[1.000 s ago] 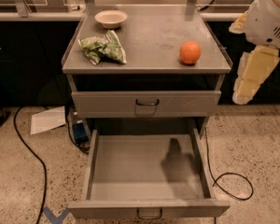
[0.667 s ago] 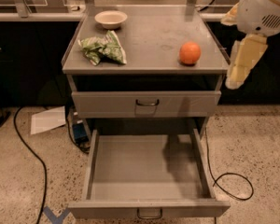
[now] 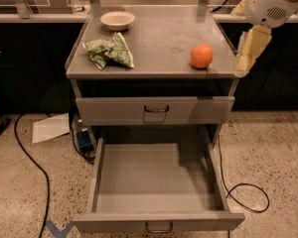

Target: Place orange into middle drawer

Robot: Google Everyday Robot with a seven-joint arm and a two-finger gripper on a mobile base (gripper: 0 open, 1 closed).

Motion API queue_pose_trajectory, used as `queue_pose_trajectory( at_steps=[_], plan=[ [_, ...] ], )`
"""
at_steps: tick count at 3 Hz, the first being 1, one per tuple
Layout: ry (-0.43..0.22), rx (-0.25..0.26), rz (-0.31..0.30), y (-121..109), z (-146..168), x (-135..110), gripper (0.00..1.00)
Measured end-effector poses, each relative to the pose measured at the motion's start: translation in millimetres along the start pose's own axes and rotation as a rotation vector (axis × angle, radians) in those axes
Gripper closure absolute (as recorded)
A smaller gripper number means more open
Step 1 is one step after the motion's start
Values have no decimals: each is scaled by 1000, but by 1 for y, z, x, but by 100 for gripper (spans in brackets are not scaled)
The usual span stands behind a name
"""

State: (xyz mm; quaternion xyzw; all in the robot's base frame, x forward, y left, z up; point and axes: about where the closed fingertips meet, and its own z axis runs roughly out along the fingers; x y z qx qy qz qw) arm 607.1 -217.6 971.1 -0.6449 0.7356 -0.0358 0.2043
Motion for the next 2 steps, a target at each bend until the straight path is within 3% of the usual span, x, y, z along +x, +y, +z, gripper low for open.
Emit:
queue_pose_trajectory(
  at_steps=[1,2],
  plan=[
    [15,-5,-19,-21,18,11,0],
    [31,1,-63,-74,67,22,0]
  ],
)
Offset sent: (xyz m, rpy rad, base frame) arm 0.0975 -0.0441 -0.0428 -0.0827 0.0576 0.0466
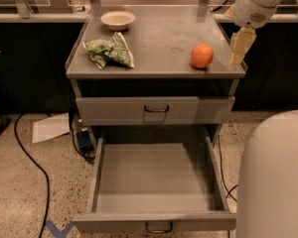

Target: Place orange into middle drawer

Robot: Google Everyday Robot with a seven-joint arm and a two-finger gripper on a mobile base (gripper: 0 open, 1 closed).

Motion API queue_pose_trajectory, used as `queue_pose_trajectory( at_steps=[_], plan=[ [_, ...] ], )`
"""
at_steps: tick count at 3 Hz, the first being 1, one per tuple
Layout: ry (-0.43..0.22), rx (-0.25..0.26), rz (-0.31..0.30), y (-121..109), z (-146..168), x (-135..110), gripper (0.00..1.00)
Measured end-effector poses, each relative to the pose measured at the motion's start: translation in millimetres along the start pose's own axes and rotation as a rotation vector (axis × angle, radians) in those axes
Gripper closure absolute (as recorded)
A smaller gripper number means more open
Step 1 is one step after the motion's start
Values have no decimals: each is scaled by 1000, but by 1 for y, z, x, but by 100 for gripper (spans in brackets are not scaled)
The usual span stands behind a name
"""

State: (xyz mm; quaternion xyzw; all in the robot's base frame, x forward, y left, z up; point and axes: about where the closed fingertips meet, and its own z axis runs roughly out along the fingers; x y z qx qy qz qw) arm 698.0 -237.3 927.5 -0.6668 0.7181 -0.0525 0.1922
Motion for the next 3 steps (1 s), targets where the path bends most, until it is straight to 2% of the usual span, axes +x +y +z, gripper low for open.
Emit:
queue_pose_trajectory(
  at_steps=[1,3],
  plan=[
    [-11,12,-10,-7,8,-4,0],
    [-29,24,-81,-28,26,-21,0]
  ],
)
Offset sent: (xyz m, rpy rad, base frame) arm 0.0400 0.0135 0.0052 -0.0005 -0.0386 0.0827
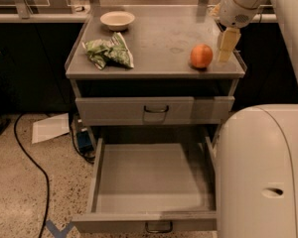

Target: Place orange into middle drawer

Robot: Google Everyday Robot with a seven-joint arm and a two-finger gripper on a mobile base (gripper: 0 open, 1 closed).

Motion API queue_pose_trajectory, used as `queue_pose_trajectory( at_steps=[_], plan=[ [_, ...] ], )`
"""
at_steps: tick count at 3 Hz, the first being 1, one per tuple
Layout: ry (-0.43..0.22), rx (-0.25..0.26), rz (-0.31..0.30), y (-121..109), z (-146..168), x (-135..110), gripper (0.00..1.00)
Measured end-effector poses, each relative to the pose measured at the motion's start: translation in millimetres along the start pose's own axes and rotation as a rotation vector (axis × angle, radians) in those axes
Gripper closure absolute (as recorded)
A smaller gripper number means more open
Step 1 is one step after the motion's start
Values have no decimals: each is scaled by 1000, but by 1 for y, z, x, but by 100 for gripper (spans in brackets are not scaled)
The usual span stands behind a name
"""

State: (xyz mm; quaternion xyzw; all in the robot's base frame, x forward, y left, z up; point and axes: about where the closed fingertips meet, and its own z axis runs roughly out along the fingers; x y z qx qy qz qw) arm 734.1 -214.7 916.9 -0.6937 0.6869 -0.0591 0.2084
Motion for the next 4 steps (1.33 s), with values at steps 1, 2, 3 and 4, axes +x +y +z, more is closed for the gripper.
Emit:
queue_pose_trajectory(
  at_steps=[1,2,3,4],
  plan=[
    [-20,-19,-15,-5,20,-7,0],
    [-37,-47,-24,-5,41,-12,0],
    [-49,-74,-29,-3,57,-16,0],
    [-48,-101,-34,-1,70,-18,0]
  ],
)
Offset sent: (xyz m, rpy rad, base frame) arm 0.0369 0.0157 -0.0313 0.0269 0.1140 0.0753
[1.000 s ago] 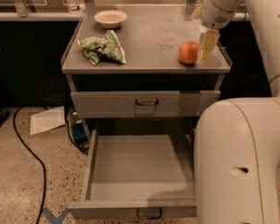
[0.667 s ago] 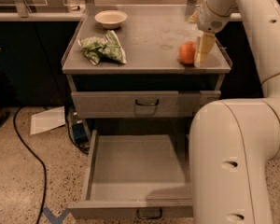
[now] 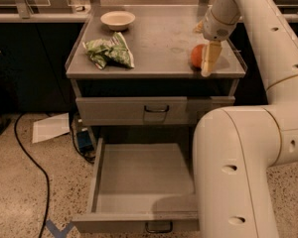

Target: Place orange into middle drawer

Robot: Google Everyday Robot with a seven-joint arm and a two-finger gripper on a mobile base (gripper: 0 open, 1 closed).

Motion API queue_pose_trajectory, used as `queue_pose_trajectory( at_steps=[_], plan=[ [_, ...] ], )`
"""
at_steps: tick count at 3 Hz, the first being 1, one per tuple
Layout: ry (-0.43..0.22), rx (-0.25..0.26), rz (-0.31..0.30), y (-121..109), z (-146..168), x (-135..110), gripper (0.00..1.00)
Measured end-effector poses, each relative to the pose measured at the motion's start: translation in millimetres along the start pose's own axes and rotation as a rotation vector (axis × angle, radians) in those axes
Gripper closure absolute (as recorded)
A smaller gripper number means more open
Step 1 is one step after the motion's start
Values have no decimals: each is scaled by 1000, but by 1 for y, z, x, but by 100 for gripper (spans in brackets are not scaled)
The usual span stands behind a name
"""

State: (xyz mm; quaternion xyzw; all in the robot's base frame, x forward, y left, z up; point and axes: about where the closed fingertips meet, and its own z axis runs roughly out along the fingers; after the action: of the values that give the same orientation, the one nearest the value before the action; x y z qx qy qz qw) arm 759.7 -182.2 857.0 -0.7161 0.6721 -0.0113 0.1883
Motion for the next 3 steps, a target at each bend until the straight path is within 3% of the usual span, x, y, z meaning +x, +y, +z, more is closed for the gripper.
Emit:
queue_pose_trajectory(
  at_steps=[3],
  plan=[
    [1,-37,20,3,26,9,0]
  ],
)
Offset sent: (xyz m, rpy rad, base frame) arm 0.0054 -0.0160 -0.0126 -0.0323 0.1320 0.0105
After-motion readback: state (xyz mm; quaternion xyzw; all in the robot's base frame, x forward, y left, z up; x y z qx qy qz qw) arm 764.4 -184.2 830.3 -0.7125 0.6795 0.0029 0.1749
